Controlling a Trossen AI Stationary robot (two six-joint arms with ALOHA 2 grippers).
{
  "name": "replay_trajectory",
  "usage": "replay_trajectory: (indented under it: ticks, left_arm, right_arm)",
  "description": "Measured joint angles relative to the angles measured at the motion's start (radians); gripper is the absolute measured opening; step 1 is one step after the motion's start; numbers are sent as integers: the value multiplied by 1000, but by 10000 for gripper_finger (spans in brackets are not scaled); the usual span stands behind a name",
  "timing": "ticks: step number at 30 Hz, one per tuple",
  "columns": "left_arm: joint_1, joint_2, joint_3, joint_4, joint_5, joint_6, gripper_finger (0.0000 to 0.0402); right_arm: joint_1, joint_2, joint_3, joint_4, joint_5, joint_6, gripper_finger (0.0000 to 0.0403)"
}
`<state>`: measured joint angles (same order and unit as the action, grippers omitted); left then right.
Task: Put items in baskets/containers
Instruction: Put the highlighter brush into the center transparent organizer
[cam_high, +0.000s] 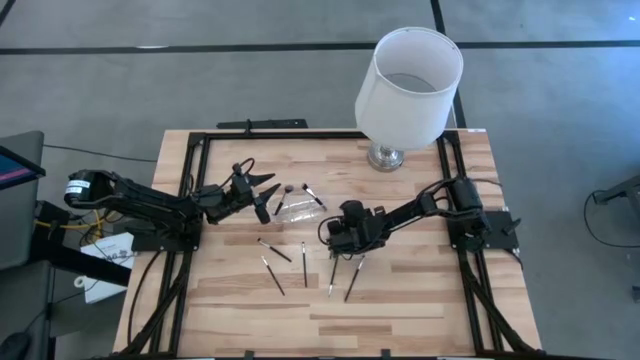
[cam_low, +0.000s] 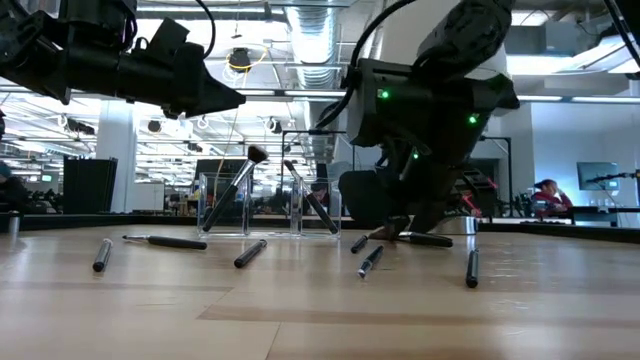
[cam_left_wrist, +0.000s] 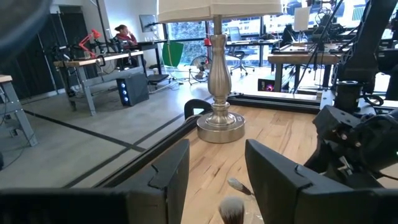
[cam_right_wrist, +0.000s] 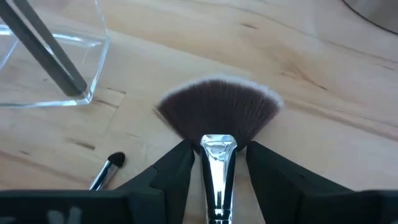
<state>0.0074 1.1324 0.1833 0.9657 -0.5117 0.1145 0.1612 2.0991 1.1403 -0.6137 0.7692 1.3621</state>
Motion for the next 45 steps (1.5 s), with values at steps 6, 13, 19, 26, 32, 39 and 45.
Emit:
replay_trajectory:
  ticks: [6,13,19,26,32,39,45]
  left_arm:
    - [0,0,0,0,0,0,154]
    - [0,0,0,0,0,0,154]
    - [0,0,0,0,0,0,154]
    - [0,0,0,0,0,0,154]
    - [0,0,0,0,0,0,154]
    - [0,0,0,0,0,0,154]
    - [0,0,0,5,0,0,154]
  right_arm:
    - [0,3,-80,147,78,-29,138]
    - [3,2,-152,286,154,-61,126]
    - [1,2,-153,303,151,-100,81]
    - [4,-37,-150,287,115,-114,44]
    - [25,-212,-127,142,142,-121,41]
    - [100,-386,-125,228,447,-264,44]
    - [143,-321,-153,462,632,-420,38]
